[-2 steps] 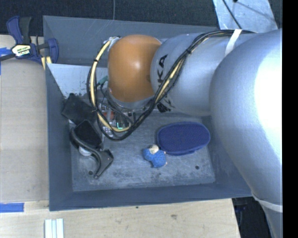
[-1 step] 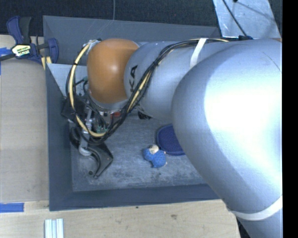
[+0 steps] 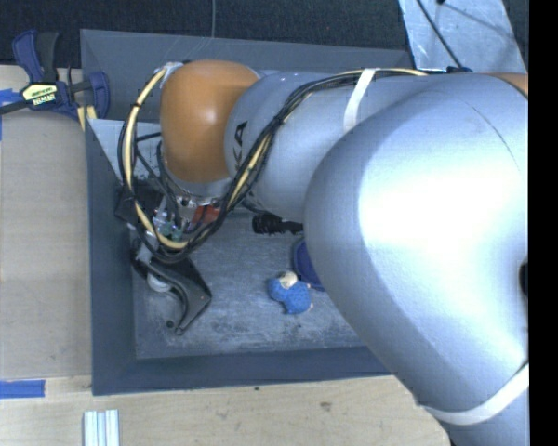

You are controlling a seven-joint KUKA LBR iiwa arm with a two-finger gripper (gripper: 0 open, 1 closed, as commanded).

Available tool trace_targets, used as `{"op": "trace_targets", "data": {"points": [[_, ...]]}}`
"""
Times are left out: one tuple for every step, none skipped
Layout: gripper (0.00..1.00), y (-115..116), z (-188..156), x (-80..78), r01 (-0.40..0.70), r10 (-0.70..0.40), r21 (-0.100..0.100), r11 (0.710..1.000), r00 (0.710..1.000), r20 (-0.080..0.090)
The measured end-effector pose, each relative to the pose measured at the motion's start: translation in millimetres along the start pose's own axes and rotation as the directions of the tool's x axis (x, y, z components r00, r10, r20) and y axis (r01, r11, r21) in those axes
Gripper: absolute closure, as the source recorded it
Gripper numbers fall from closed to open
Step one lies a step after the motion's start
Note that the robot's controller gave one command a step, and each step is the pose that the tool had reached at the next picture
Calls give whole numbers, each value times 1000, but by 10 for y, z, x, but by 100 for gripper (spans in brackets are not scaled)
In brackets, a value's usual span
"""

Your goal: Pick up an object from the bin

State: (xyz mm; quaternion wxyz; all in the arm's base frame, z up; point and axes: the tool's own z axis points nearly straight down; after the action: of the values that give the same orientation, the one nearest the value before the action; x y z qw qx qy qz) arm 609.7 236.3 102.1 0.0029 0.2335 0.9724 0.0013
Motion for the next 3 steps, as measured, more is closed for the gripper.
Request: {"op": "trace_targets", "data": {"points": [[0, 108, -203, -52, -427, 427, 2, 904, 904, -1], [0, 47, 222, 135, -579, 580, -18, 815, 815, 2], [0, 58, 201, 122, -577, 577, -23, 817, 817, 3]]}}
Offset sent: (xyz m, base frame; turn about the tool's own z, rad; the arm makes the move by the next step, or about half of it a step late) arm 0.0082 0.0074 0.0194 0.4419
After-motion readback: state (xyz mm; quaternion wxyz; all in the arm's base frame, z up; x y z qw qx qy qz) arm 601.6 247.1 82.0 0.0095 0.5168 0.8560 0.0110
